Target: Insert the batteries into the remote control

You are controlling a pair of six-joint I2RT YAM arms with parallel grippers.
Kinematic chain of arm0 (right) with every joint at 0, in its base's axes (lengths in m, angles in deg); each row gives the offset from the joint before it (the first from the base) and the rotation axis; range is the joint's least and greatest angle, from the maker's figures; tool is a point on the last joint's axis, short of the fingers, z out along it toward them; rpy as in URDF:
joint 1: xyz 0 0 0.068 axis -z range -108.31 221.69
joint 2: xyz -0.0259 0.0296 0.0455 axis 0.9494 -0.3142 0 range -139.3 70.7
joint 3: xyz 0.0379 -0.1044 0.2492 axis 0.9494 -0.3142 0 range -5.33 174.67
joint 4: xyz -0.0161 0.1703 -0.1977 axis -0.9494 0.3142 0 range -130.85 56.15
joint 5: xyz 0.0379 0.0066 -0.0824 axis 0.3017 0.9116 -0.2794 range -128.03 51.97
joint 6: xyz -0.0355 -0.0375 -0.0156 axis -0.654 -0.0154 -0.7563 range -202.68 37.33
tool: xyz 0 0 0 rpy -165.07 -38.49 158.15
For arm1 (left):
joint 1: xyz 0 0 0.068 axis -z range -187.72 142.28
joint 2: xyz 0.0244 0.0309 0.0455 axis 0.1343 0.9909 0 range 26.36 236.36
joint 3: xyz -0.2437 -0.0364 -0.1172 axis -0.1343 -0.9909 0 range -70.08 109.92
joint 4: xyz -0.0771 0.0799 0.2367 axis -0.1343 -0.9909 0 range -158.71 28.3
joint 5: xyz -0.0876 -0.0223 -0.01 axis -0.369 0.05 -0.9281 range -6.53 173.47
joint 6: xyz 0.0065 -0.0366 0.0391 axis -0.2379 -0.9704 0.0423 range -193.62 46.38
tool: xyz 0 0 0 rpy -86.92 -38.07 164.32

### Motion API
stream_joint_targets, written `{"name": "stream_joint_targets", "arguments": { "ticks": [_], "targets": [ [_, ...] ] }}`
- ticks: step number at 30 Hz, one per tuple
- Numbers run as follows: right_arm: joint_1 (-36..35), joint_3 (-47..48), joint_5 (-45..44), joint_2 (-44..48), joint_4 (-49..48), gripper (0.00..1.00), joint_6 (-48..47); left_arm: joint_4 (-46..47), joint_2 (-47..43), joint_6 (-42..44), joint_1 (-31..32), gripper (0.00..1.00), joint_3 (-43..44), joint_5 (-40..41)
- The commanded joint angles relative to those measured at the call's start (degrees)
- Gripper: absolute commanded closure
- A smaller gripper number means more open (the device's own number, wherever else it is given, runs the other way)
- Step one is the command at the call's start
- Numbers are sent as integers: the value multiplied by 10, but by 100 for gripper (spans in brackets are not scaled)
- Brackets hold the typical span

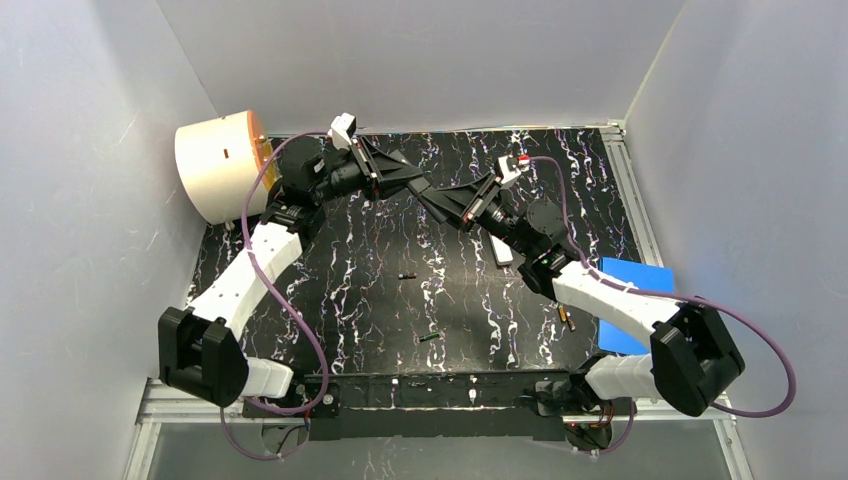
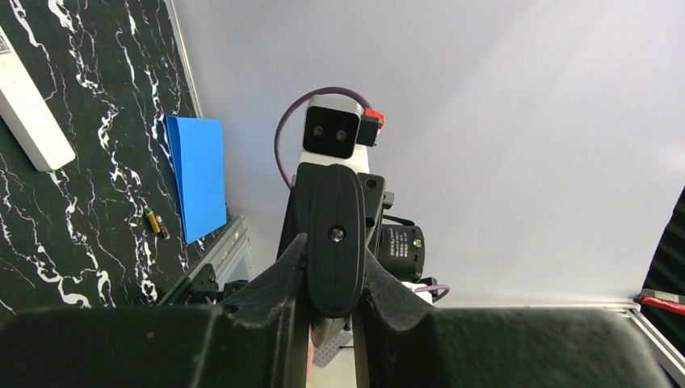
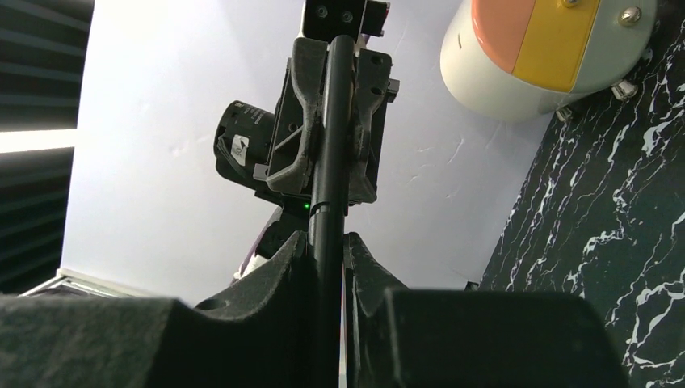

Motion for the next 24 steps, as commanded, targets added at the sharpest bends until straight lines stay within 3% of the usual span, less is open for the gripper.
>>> {"name": "stream_joint_targets", "arguments": {
  "ticks": [1, 9, 15, 24],
  "targets": [
    [19, -14, 41, -2, -47, 79, -41, 68, 5, -37, -53, 100, 2, 42],
    [20, 92, 10, -55, 167, 55, -30, 68, 18, 3, -36, 100, -16, 26],
    [19, 135, 34, -96, 171, 30, 0, 68, 35, 48, -33, 100, -38, 18],
    [20, 105, -9, -18, 315, 30, -11, 41, 60, 106, -52, 100, -7, 20]
  ]
}}
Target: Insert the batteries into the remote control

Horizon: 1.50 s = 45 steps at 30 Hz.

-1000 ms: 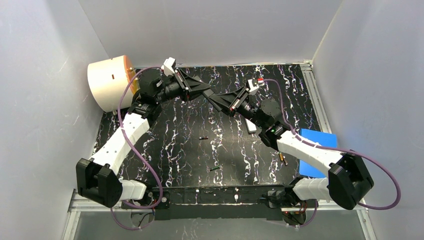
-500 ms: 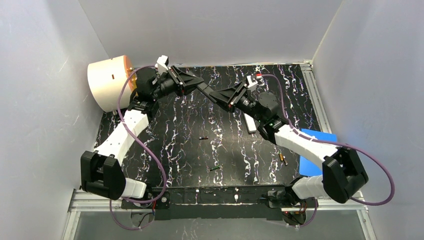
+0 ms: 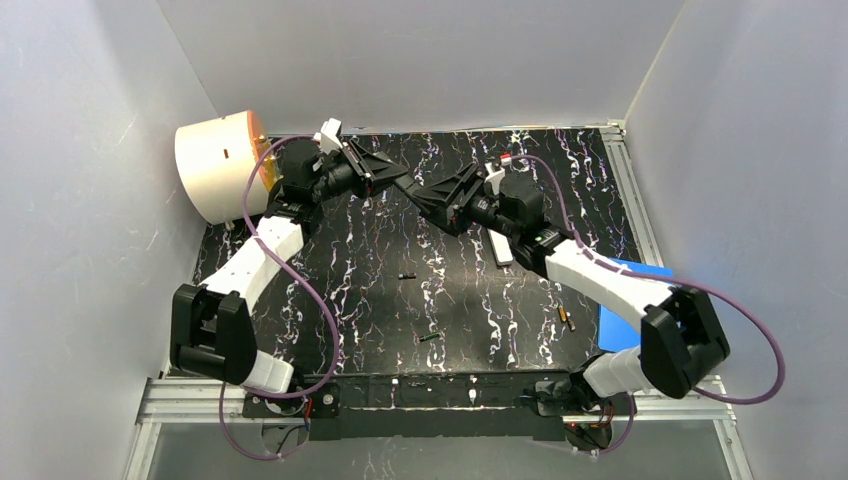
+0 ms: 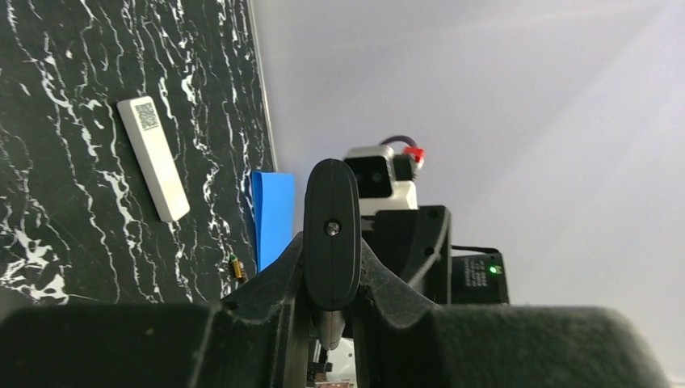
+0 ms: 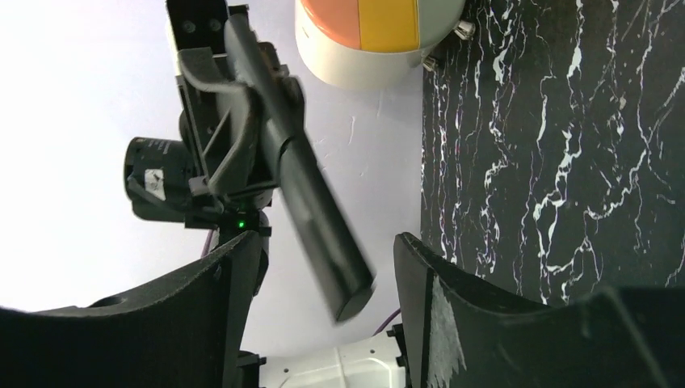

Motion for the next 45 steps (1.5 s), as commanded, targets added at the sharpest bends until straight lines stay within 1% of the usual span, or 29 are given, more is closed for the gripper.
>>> {"name": "stream_joint_targets", "arguments": {
  "ticks": [1, 5, 10, 14, 19, 23, 28, 32, 36, 39, 40, 45],
  "targets": [
    [3, -8, -26, 63, 58, 31, -12, -4, 2, 36, -8, 100, 29, -8],
    [5, -23, -29, 66, 44, 44, -4, -5, 5, 34, -8, 100, 25, -12],
    [5, -10, -20, 50, 63, 47, -9, -5, 3, 30, -8, 100, 24, -16],
    [5, -5, -18, 52, 105, 58, -10, -8, 2, 37, -8, 100, 25, -13],
    [5, -10, -14, 62, 132, 65, -5, -9, 8, 55, -9, 100, 36, -12],
    [6, -8, -16, 66, 137, 74, -3, -9, 13, 66, -8, 100, 45, -15],
    [7, 4, -15, 69, 151, 79, -6, -9, 16, 83, -8, 100, 44, -16],
    [9, 15, -17, 72, 153, 85, -24, -13, 12, 110, -8, 100, 37, -20],
    [9, 1, -31, 86, 100, 90, -54, -31, 6, 159, -8, 100, 27, -24],
    [11, -16, -46, 103, 80, 95, -70, -56, 1, 206, -9, 100, 17, -25],
    [13, -23, -49, 107, 80, 98, -72, -67, -1, 221, -9, 100, 15, -24],
    [23, -62, -57, 117, 81, 99, -73, -113, -7, 279, -8, 100, -3, -18]
  ]
}}
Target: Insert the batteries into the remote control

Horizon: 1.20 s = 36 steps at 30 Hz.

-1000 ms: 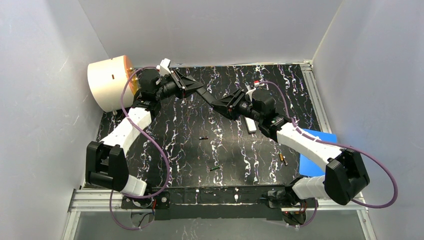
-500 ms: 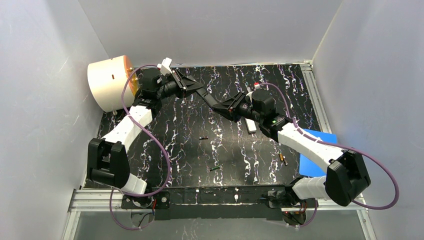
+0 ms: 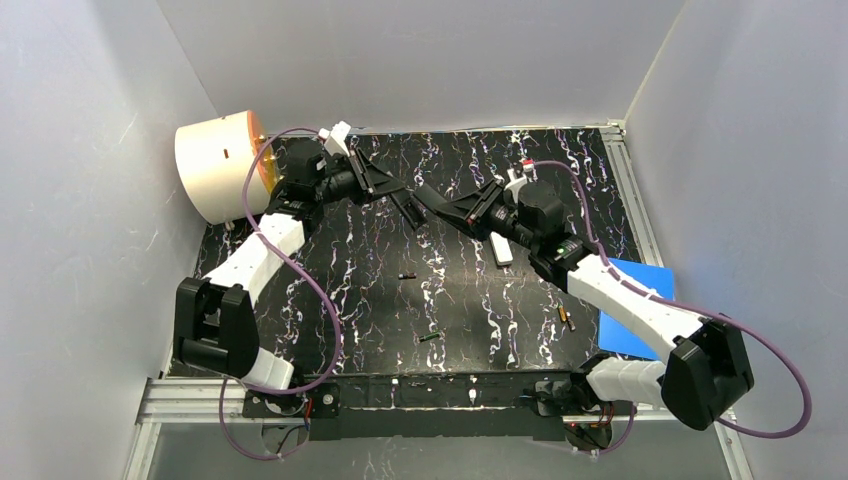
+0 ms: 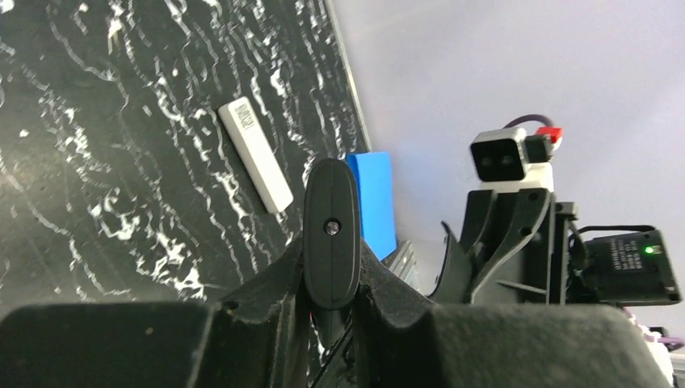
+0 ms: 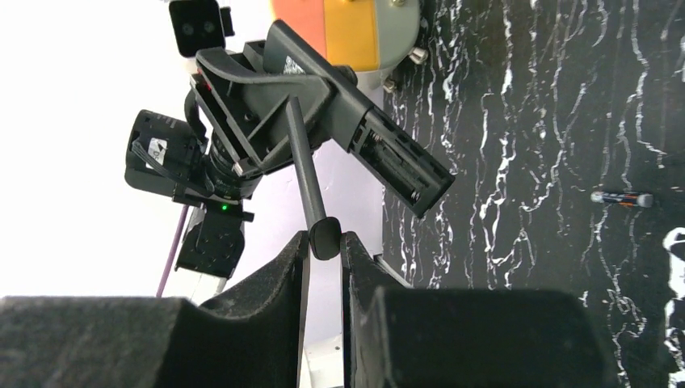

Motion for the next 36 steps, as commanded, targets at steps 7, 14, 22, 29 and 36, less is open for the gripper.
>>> {"name": "stream_joint_targets", "arguments": {
  "ticks": [7, 14, 22, 29, 36],
  "targets": [
    [52, -93, -22, 9, 88, 99, -24, -145, -56, 145, -2, 100, -39, 32],
    [71, -176, -8, -31, 88, 99, -27, -182, -133, 180, -2, 100, -87, 4],
    [73, -195, -40, -73, 133, 90, -60, -158, -218, 201, -1, 100, -136, -61],
    [73, -122, -99, -45, 285, 35, -175, -104, -256, 214, -1, 100, -152, -130],
    [73, -94, -18, 32, 254, 27, -332, -105, -260, 237, -1, 100, -131, -164]
  ]
}}
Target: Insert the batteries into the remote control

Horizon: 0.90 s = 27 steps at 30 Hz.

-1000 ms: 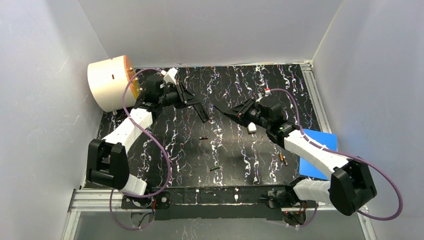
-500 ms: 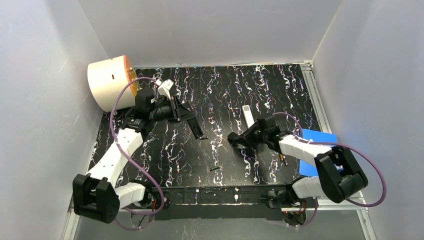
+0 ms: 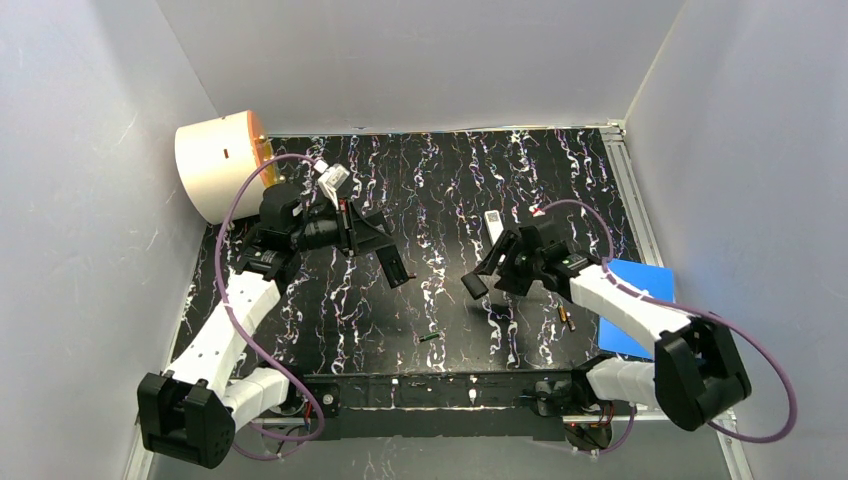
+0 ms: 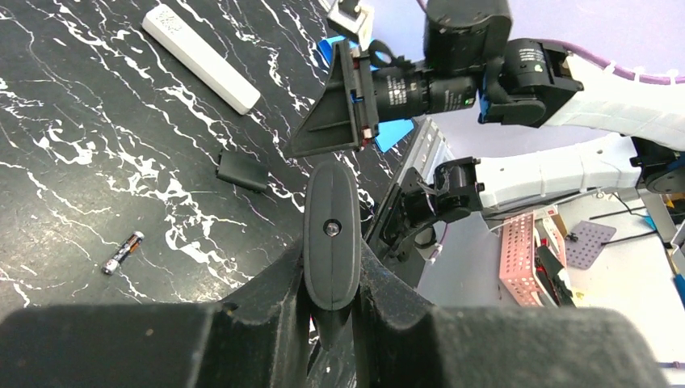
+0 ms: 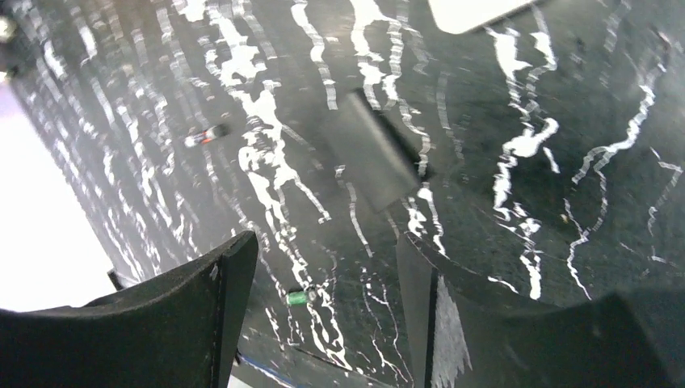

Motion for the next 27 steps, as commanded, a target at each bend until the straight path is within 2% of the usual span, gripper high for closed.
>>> {"name": "stream_joint_targets", "arguments": {
  "ticks": [1, 5, 9, 17, 20, 23, 26, 27],
  "targets": [
    [1, 35, 98, 57, -50, 26, -163, 12, -15, 23, -1, 100, 22, -44],
    [-11, 82, 275, 90, -118, 16, -257, 16, -18, 17, -1, 100, 34, -52],
    [-36, 142, 367, 87, -179, 5, -263, 17, -12, 1, 1, 100, 54, -77],
    [-106, 196, 390, 23, -316, 4, -210, 27, 3, -48, 19, 100, 108, -121],
    [-115, 197, 424, -6, -397, 9, -161, 48, 6, -70, 21, 100, 118, -128],
    [-123, 196, 458, -21, -467, 18, -116, 102, 11, -119, 21, 100, 116, -131],
    [-126, 213, 471, -34, -473, 35, -94, 139, 21, -197, 22, 100, 133, -95],
    [-126, 221, 476, -44, -479, 44, -74, 159, 23, -220, 25, 100, 135, -86]
  ]
}}
